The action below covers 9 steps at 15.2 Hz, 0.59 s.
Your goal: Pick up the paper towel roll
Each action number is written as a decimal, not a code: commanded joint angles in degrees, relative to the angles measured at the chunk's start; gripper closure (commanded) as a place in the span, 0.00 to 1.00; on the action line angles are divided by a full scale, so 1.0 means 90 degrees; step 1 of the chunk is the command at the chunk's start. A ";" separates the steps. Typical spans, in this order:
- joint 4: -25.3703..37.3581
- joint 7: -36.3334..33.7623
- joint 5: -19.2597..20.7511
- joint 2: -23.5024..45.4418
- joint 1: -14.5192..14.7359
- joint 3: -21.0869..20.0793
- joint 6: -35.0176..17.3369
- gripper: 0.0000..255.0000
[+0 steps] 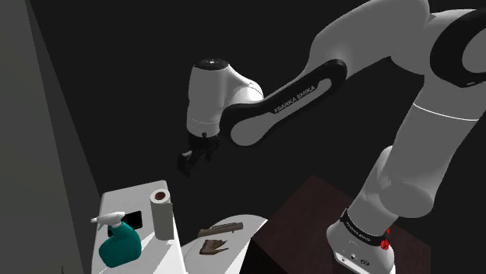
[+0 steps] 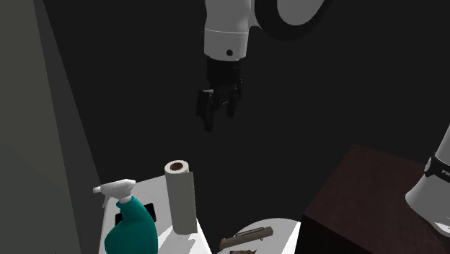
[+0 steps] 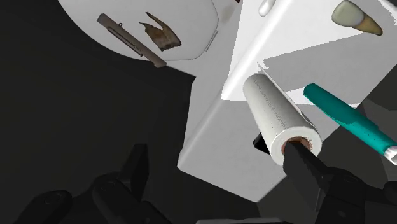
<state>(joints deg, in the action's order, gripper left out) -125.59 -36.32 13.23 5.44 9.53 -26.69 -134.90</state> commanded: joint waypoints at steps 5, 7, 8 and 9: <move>0.1215 -0.0986 0.0960 0.1579 0.0589 0.0075 -0.0037 0.00; 0.1650 -0.1211 0.1187 0.2062 0.0827 0.0150 -0.0003 0.00; 0.1879 -0.1307 0.1284 0.2302 0.0950 0.0191 0.0022 0.00; 0.2095 -0.1384 0.1364 0.2520 0.1063 0.0230 0.0048 0.00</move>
<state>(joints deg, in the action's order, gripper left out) -108.74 -48.06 24.70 26.08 18.13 -24.97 -134.70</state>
